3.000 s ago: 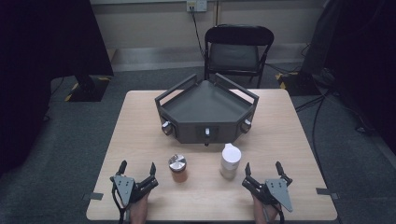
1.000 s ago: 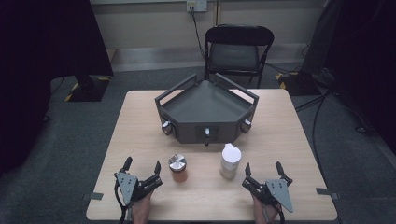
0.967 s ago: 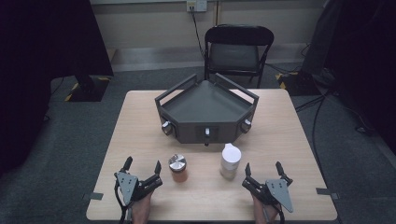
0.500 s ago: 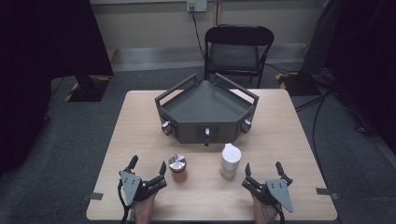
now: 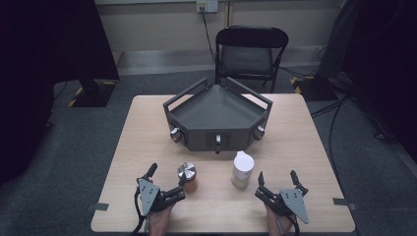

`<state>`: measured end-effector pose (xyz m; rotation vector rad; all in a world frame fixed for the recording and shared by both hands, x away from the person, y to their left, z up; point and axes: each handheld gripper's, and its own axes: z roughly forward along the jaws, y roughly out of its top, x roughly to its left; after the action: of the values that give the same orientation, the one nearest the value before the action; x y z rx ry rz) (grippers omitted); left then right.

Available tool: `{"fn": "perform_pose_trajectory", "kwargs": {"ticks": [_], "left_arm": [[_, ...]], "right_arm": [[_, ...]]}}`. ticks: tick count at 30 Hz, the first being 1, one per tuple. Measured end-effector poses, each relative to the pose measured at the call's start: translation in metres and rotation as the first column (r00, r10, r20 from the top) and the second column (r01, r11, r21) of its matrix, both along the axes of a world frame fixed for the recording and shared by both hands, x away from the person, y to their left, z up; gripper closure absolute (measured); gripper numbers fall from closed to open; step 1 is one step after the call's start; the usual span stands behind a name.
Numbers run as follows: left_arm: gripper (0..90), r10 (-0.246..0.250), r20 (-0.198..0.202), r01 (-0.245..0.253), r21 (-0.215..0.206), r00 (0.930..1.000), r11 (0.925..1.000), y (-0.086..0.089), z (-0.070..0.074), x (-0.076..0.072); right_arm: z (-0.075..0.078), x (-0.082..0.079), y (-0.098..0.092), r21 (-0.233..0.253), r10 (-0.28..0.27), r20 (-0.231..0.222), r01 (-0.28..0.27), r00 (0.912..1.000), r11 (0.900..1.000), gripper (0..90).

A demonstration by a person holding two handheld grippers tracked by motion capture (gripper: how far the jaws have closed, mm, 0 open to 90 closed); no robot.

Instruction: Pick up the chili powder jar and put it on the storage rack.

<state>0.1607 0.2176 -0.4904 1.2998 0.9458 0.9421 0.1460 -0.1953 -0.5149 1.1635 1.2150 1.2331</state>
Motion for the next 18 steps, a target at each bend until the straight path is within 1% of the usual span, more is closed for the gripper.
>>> {"fn": "perform_pose_trajectory", "kwargs": {"ticks": [2, 8, 12, 15, 18], "left_arm": [[0.2, -0.021, -0.013, 0.021, 0.008, 0.9997, 0.9997, -0.002, 0.003, 0.002], [2.2, -0.045, -0.029, 0.046, 0.034, 0.9986, 0.9983, -0.011, 0.007, 0.004], [5.8, -0.047, -0.046, 0.049, 0.041, 0.9979, 0.998, -0.017, 0.005, 0.005], [7.9, -0.057, -0.056, 0.059, 0.031, 0.9968, 0.9978, -0.019, 0.005, 0.007], [13.3, -0.049, -0.066, 0.052, 0.045, 0.9966, 0.9977, -0.023, 0.004, 0.008]], "right_arm": [[0.0, 0.0, 0.0, 0.0, 0.0, 0.0, 0.0, 1.0, 1.0, 0.0], [0.0, 0.0, 0.0, 0.0, 0.0, 0.0, 0.0, 1.0, 1.0, 0.0], [0.0, 0.0, 0.0, 0.0, 0.001, 0.0, -0.001, 1.0, 1.0, 0.0], [0.0, 0.0, 0.0, 0.0, 0.001, 0.0, -0.001, 1.0, 1.0, 0.0], [0.0, 0.0, 0.0, 0.0, 0.001, 0.0, -0.001, 1.0, 1.0, 0.0]]}}
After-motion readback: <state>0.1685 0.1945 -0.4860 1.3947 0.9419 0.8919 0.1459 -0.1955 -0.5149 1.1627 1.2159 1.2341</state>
